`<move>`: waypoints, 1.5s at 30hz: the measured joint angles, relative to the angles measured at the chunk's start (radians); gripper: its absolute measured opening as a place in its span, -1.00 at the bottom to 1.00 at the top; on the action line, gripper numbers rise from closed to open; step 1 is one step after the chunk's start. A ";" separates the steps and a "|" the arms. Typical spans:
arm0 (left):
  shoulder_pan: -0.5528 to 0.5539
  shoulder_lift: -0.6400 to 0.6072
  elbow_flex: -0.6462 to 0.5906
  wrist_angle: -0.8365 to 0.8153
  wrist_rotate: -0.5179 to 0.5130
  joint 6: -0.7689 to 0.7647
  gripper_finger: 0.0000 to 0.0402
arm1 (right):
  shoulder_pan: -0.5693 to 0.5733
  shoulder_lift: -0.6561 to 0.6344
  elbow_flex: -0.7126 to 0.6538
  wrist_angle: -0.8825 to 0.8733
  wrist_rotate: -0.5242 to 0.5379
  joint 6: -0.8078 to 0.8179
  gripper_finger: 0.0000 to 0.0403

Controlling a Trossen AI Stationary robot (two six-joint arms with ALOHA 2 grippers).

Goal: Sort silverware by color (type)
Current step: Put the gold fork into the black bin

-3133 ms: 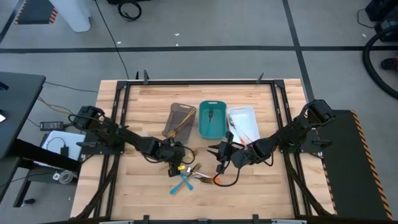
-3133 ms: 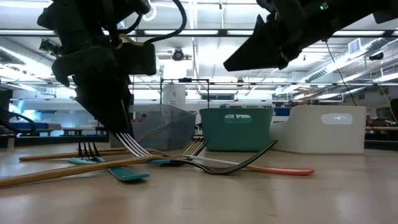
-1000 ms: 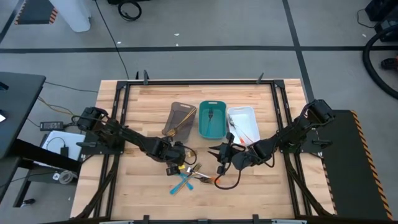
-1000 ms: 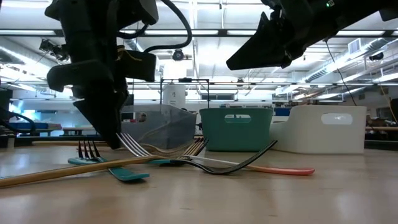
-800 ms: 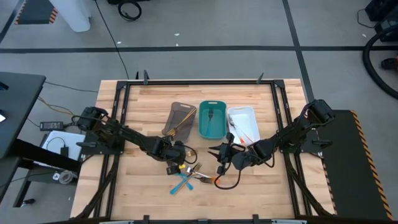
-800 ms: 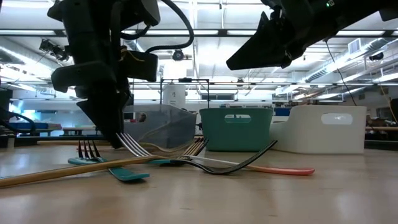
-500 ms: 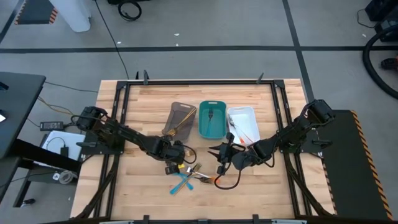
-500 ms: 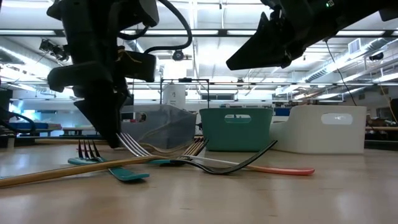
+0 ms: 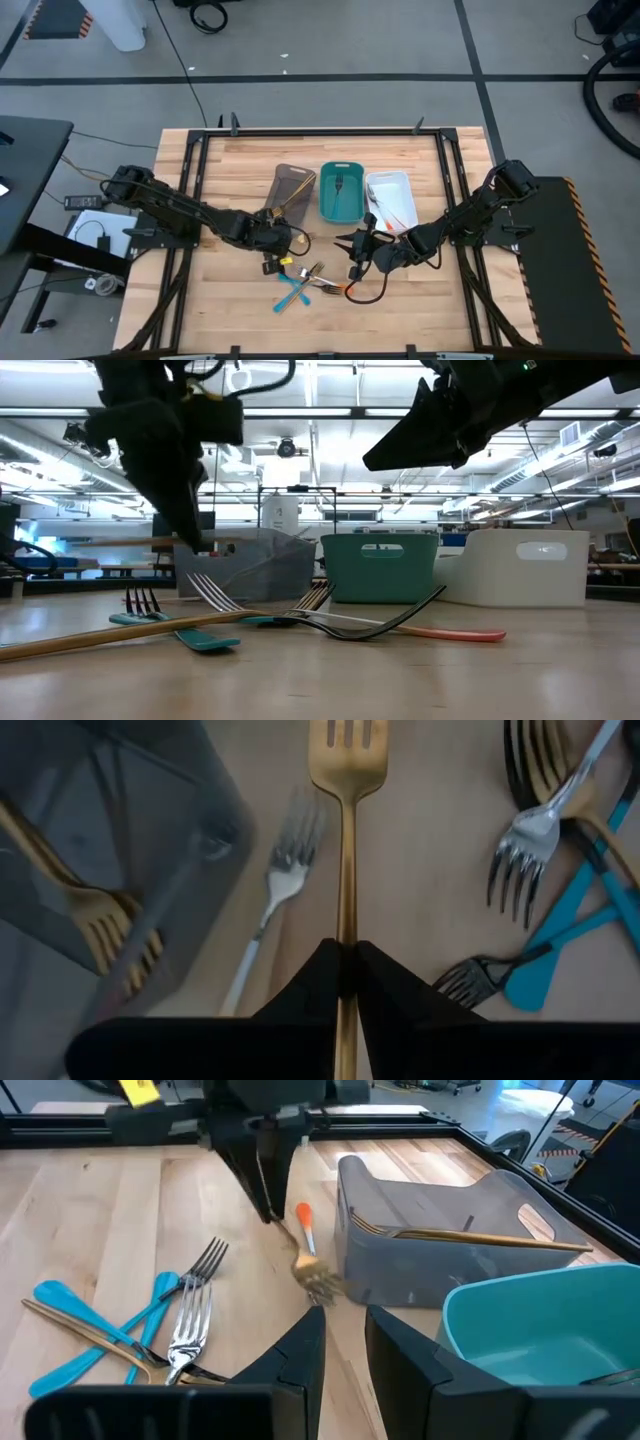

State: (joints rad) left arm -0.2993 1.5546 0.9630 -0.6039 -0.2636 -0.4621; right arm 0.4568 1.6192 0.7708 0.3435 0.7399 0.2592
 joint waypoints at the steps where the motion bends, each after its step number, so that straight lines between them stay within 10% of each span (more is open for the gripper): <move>1: 0.000 -0.013 0.000 -0.005 -0.009 0.000 -0.85 | 0.000 0.000 0.000 0.000 0.000 0.000 -0.59; 24: 0.126 -0.177 -0.002 0.045 -0.265 0.111 -0.83 | 0.000 0.000 0.000 -0.004 0.002 0.000 -0.59; 45: 0.246 -0.174 -0.008 0.317 -0.271 0.348 -0.81 | 0.000 0.000 0.000 -0.003 0.000 0.000 -0.59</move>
State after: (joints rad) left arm -0.0528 1.3810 0.9550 -0.2873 -0.5343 -0.1137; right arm 0.4568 1.6196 0.7708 0.3408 0.7403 0.2588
